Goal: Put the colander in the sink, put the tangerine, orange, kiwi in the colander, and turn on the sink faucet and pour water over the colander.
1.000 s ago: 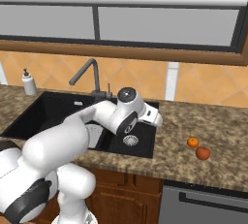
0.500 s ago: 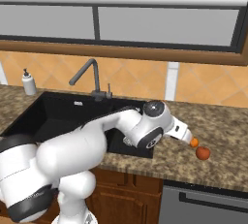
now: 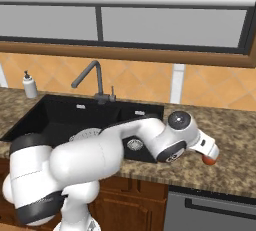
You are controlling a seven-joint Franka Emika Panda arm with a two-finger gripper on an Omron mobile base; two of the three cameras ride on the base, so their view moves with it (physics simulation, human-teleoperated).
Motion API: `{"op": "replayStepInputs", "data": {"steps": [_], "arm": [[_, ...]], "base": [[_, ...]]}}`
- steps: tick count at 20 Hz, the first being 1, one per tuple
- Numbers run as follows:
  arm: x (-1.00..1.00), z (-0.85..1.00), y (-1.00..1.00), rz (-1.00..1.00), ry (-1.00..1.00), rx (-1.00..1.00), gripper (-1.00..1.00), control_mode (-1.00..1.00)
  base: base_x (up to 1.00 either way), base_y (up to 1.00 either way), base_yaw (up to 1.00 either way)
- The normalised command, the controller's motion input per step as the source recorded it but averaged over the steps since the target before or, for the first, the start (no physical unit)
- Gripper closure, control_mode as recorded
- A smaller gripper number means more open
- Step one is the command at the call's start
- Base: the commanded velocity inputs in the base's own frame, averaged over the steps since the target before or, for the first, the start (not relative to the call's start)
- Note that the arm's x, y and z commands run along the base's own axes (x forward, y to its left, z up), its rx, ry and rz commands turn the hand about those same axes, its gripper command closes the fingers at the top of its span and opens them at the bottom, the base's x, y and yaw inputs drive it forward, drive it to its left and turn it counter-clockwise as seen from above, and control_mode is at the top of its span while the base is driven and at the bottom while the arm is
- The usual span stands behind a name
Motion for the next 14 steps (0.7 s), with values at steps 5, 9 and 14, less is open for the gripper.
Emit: {"op": "replayStepInputs", "data": {"steps": [5,9,14], "arm": [[0.07,-0.19,-0.05,0.0,0.12,0.02,-1.0,-1.0],[0.24,-0.42,-0.01,0.0,0.07,0.0,-1.0,-1.0],[0.22,-0.36,-0.27,0.0,0.02,0.0,-1.0,-1.0]], "base": [[0.0,0.0,0.0],[0.0,0.0,0.0],[0.0,0.0,0.0]]}}
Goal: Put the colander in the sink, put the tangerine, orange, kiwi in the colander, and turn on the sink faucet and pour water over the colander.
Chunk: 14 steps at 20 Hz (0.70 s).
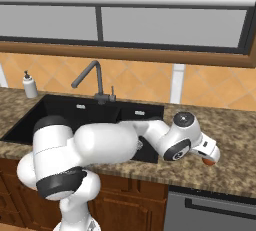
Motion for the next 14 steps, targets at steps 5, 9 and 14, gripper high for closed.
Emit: {"op": "replayStepInputs", "data": {"steps": [5,9,14], "arm": [[0.01,-0.28,-0.39,0.0,0.0,0.0,-1.0,-1.0],[0.09,-0.13,-0.22,0.0,0.0,0.04,-1.0,-1.0],[0.21,-0.14,-0.28,0.02,0.01,0.08,-1.0,-1.0]], "base": [[0.0,0.0,0.0],[0.0,0.0,0.0],[0.0,0.0,0.0]]}}
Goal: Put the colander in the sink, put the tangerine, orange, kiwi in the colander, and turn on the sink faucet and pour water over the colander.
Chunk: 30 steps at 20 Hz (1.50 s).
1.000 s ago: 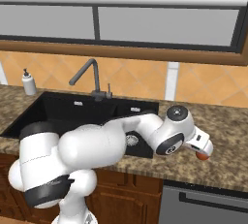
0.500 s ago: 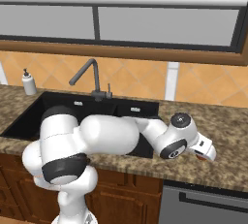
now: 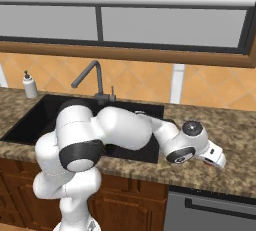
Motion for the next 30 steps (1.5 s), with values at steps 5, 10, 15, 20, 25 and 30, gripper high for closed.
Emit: {"op": "replayStepInputs", "data": {"steps": [5,10,15,20,25,30], "arm": [[0.16,-0.12,-0.42,0.02,0.02,0.1,-1.0,-1.0],[0.22,-0.08,-0.45,0.02,0.05,0.12,-1.0,-1.0],[0.22,-0.04,-0.26,0.03,0.07,0.11,-1.0,-1.0],[0.13,-0.23,-0.12,0.03,0.09,0.09,-1.0,-1.0],[0.16,-0.27,-0.01,0.03,0.11,0.07,1.0,-1.0],[-0.12,-0.02,0.08,0.04,0.03,0.06,1.0,-1.0]], "base": [[0.0,0.0,0.0],[0.0,0.0,0.0],[0.0,0.0,0.0],[0.0,0.0,0.0],[0.0,0.0,0.0],[0.0,0.0,0.0]]}}
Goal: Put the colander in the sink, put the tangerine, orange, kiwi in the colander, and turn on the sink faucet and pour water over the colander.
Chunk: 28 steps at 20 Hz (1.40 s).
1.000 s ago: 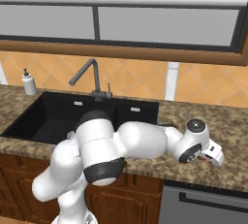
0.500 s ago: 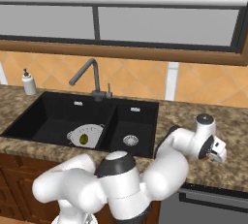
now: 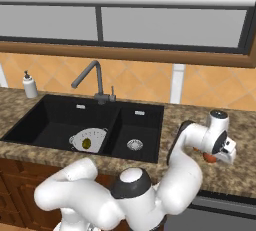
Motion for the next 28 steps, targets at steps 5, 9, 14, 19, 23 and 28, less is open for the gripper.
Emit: {"op": "replayStepInputs", "data": {"steps": [5,9,14,19,23,28], "arm": [[-0.37,0.76,0.67,0.02,-0.15,0.0,1.0,-1.0],[-0.11,0.96,0.9,0.0,-0.18,0.0,1.0,-1.0],[0.0,0.74,1.0,0.0,-0.07,-0.01,1.0,-1.0],[0.0,0.35,1.0,0.0,-0.03,-0.03,1.0,-1.0],[-0.13,0.09,1.0,0.01,-0.06,-0.02,1.0,-1.0],[-0.29,0.0,1.0,0.02,-0.07,0.0,1.0,-1.0]], "base": [[0.0,0.0,0.0],[0.0,0.0,0.0],[0.0,0.0,0.0],[0.0,0.0,0.0],[0.0,0.0,0.0],[0.0,0.0,0.0]]}}
